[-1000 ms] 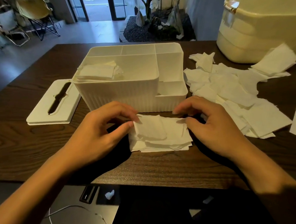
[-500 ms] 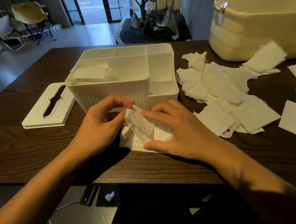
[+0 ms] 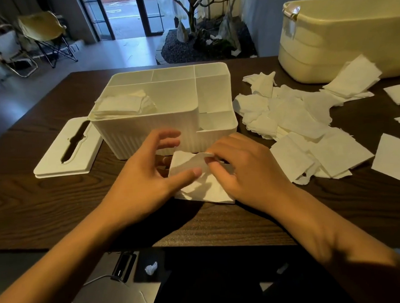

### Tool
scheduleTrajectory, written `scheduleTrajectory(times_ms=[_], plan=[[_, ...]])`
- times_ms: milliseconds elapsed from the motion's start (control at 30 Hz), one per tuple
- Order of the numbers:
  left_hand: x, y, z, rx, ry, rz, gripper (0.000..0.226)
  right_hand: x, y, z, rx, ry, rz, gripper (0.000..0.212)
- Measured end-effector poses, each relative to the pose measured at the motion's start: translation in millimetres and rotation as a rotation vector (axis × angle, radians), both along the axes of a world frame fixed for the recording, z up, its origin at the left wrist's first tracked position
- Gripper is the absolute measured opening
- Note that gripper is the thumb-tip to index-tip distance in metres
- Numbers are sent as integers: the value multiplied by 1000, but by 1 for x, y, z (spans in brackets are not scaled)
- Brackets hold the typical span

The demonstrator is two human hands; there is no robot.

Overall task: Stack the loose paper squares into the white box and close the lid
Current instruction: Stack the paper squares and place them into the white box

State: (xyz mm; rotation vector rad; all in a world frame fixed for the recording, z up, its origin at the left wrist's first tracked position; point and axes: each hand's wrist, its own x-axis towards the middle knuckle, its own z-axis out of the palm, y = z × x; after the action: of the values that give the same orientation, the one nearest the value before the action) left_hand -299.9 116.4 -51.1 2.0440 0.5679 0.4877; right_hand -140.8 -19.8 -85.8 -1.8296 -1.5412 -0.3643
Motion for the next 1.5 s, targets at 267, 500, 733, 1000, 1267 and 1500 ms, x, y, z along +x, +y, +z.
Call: scheduleTrajectory(times_ms=[267,500,733,1000,1267,1500], plan=[[-1,-2,-10,495,-9,3,40,4,-17,7,39,4,96,20],[-10,1,-14,664,55,-32,31,5,-21,4,-104,27,165,15],[-8,-3,-13,591,63,94,19,3,-19,3,-77,99,137,18],[12,-19,0,-207,-121,199,31,3,-18,4,-66,144,134,17],[21,-28,7,-413,-212,204,20,-14,-12,6,-87,-168,-92,54],[25,-35,15,-522,-294,190,25,-27,-10,7,17,-229,-195,49]])
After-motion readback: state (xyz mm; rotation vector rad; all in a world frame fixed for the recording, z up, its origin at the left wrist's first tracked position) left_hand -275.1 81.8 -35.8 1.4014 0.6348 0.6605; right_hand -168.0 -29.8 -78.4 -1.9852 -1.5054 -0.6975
